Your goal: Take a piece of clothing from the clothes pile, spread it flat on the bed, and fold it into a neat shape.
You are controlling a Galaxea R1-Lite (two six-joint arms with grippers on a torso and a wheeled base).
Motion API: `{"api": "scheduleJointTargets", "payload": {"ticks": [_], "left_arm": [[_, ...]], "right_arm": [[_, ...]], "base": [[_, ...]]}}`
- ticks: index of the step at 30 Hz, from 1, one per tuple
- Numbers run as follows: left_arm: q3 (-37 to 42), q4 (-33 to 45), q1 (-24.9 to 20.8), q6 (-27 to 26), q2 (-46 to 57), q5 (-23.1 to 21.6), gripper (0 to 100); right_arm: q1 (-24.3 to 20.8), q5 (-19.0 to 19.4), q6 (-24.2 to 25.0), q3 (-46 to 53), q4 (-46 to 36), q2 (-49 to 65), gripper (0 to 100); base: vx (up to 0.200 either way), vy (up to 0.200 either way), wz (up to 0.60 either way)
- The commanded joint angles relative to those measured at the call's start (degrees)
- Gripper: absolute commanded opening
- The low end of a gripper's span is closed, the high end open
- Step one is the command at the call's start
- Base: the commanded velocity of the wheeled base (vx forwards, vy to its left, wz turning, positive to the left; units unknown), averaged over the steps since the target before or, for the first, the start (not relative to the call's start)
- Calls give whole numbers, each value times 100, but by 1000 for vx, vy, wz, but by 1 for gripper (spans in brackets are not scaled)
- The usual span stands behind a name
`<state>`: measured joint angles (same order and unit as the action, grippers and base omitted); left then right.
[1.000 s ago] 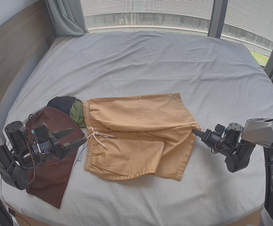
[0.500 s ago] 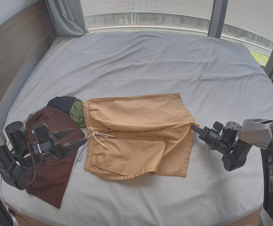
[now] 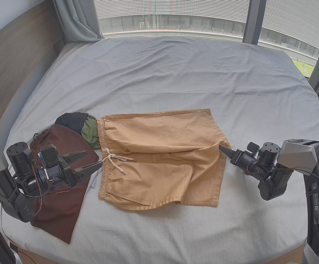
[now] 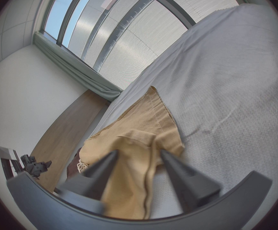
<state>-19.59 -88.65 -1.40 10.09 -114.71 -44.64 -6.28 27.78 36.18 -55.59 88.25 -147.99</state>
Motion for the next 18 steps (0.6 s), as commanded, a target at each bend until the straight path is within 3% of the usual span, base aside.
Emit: {"api": "scheduleJointTargets", "payload": {"ticks": [1, 5, 10, 18], "left_arm": [[8, -3, 0, 1, -7, -1, 100], [-1, -3, 0, 1, -7, -1, 100], [8, -3, -9, -7, 2, -1, 100], [8, -12, -18, -7, -16, -1, 100]], "right_arm": [[83, 8, -419, 294, 8, 130, 100], [197, 122, -753, 866, -9, 605, 100], [347, 562, -832, 1577, -9, 1124, 100], [487, 966, -1307, 2105, -9, 1176, 100]], "base": [[0, 0, 0], [0, 0, 0], [0, 0, 0], [0, 0, 0]]}}
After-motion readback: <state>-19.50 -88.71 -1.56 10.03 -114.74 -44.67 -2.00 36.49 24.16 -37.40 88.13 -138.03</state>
